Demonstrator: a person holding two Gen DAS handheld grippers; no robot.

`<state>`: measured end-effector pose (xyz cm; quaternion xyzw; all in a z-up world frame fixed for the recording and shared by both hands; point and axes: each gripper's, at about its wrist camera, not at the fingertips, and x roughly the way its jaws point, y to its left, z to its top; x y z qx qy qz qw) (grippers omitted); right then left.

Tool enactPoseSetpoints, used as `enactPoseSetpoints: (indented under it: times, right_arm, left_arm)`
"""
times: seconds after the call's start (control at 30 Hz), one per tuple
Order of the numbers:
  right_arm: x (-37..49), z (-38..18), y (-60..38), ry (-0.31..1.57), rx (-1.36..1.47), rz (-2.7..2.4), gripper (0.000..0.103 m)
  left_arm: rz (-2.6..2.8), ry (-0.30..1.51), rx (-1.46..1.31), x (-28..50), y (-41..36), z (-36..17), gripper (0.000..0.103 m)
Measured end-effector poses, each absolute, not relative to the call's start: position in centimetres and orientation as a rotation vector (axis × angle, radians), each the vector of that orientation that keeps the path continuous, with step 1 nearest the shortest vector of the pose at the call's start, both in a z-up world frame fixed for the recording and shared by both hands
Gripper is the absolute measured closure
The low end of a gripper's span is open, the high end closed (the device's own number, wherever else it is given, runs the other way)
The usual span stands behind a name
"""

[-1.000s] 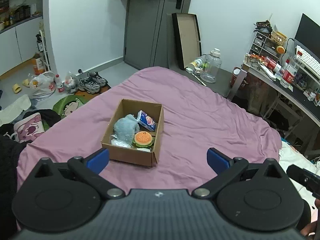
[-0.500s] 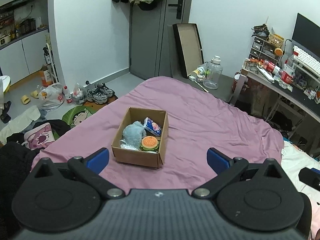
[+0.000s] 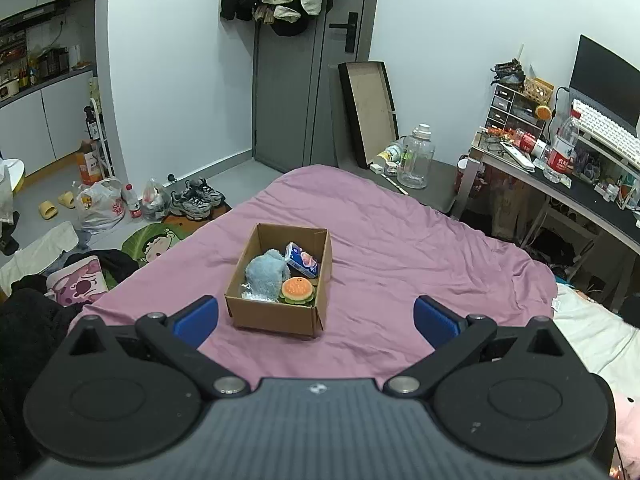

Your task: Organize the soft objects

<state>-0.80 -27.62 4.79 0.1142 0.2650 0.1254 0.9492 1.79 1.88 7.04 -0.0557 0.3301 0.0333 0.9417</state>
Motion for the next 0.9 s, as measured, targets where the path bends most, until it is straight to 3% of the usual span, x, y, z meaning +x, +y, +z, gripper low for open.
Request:
enactPoseSetpoints:
  times: [0.9]
  right_arm:
    - [-0.6, 3.5, -26.5, 0.577, 0.179, 0.220, 0.000]
  left_arm:
    - [0.025, 0.666, -0.106, 0.9, 0.9, 6.8, 0.000]
